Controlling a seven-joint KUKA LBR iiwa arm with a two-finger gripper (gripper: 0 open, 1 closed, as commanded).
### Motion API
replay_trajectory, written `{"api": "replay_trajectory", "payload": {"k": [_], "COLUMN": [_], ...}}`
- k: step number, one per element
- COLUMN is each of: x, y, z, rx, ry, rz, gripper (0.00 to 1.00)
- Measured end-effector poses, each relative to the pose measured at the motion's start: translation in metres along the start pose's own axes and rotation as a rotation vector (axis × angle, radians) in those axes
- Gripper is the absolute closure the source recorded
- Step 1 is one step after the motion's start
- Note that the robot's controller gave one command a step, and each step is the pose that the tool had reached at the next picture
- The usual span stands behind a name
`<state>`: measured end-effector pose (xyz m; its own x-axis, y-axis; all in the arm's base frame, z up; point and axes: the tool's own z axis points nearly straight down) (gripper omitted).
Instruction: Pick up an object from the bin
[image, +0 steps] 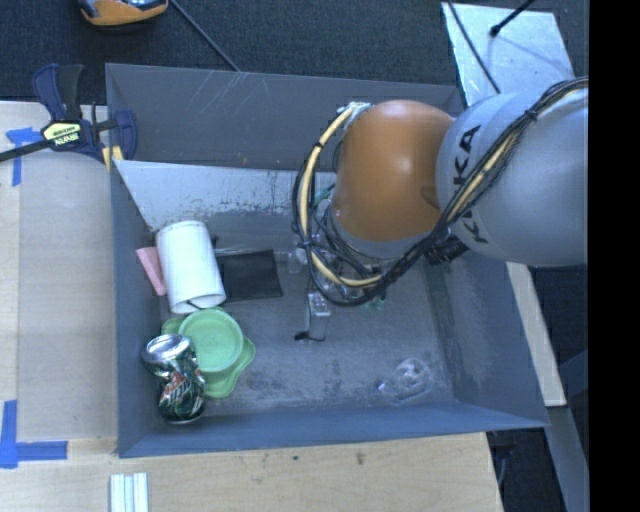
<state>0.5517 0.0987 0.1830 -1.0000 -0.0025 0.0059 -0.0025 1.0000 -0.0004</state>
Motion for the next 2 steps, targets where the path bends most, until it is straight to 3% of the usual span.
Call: {"api": "replay_trajectory", "payload": {"k": [1,2], "x": [-0.002,-0.026], "y": [0.000,0.024], "z": [-0.005,-0.065], "rx": [-0.001,0.000], "ry": [-0.008,-0.006], "rz": [0.002,0.031], "gripper": [0.00,0.00]}}
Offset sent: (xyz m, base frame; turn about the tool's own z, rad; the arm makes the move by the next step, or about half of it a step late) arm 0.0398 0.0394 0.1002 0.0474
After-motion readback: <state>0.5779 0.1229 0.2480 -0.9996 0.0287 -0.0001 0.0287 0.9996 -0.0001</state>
